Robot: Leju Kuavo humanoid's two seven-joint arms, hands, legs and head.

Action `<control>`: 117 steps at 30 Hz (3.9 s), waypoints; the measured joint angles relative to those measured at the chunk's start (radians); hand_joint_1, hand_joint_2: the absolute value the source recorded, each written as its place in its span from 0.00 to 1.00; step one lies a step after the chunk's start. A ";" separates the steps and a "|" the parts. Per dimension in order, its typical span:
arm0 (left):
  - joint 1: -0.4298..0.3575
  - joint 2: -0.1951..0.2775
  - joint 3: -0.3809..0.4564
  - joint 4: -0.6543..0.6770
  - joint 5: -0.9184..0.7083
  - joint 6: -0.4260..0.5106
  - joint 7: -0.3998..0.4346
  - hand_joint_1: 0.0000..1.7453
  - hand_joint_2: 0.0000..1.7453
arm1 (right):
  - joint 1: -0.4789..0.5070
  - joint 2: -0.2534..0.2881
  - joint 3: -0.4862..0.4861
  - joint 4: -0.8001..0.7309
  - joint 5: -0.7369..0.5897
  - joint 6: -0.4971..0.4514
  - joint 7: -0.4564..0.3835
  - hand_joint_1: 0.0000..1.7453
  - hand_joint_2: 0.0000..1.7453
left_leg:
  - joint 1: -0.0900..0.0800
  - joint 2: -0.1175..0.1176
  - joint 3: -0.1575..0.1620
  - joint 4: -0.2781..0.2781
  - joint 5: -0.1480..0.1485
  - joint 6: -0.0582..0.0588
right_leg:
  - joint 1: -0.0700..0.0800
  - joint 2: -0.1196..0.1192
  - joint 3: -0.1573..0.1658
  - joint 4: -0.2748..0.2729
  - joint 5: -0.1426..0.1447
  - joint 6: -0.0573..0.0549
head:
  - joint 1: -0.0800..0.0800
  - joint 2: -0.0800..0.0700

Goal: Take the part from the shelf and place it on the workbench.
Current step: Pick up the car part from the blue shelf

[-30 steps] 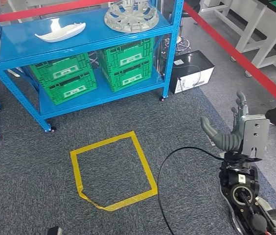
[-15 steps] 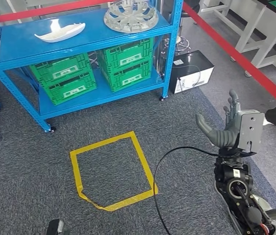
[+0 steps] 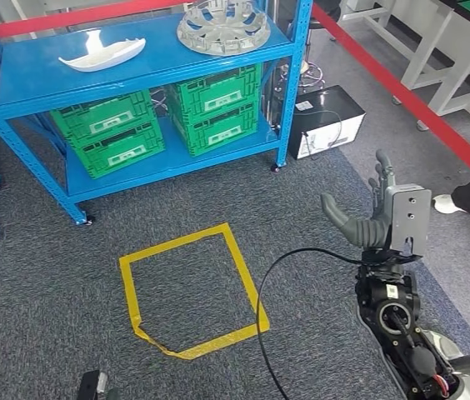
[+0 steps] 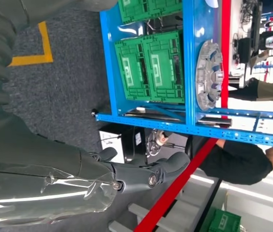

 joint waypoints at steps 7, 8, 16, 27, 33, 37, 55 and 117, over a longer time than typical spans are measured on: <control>-0.001 0.000 0.000 0.000 0.001 -0.004 -0.069 0.00 0.00 | 0.040 0.000 -0.019 0.000 0.009 -0.001 0.010 0.00 1.00 | 0.000 0.000 0.000 0.000 0.000 0.000 | 0.000 0.000 0.000 0.000 0.000 0.000 | 0.000 0.000; -0.003 0.000 0.000 0.000 0.000 -0.007 -0.080 0.00 0.00 | 0.046 0.000 -0.024 0.000 0.000 -0.001 0.011 0.00 1.00 | 0.000 0.000 0.000 0.000 0.000 0.000 | 0.000 0.000 0.000 0.000 0.000 0.000 | 0.000 0.000; -0.051 0.000 0.000 -0.005 -0.028 -0.047 -0.179 0.00 0.00 | 0.077 -0.004 -0.058 0.000 -0.029 -0.001 0.023 0.00 1.00 | 0.000 0.000 0.001 0.000 0.000 0.000 | 0.000 0.000 0.000 0.000 0.000 0.000 | 0.000 0.000; -0.067 -0.003 0.001 -0.010 -0.050 -0.064 -0.149 0.00 0.00 | 0.080 -0.005 -0.082 0.000 -0.016 -0.001 0.023 0.00 1.00 | 0.000 0.001 0.001 0.000 0.000 0.000 | 0.000 0.001 0.000 0.000 0.000 0.000 | 0.000 0.000; -0.049 -0.003 0.003 -0.010 -0.053 -0.059 -0.134 0.00 0.00 | 0.084 -0.008 -0.087 -0.001 -0.053 -0.001 0.031 0.00 1.00 | 0.000 0.001 0.001 0.000 0.000 0.000 | 0.000 0.001 0.000 0.000 0.000 0.000 | 0.000 0.000; -0.040 -0.003 0.003 -0.010 -0.059 -0.058 -0.127 0.00 0.00 | 0.084 -0.009 -0.087 -0.001 -0.068 -0.001 0.024 0.00 1.00 | 0.000 0.001 0.001 0.000 0.000 0.000 | 0.000 0.001 0.000 0.000 0.000 0.000 | 0.000 0.000; -0.022 0.002 0.005 -0.010 -0.063 -0.062 -0.107 0.00 0.00 | 0.093 -0.016 -0.094 -0.006 -0.066 -0.001 0.014 0.00 1.00 | 0.035 0.003 0.072 -0.014 -0.046 -0.019 | -0.033 -0.004 -0.080 0.088 0.026 0.062 | 0.028 0.000; 0.026 0.006 0.010 -0.003 -0.060 -0.090 -0.010 0.00 0.00 | -0.122 -0.263 -0.110 -0.001 -0.061 0.345 0.328 0.00 1.00 | -0.007 0.000 0.046 -0.014 -0.020 0.041 | -0.016 0.001 -0.108 0.163 -0.013 0.036 | 0.010 0.000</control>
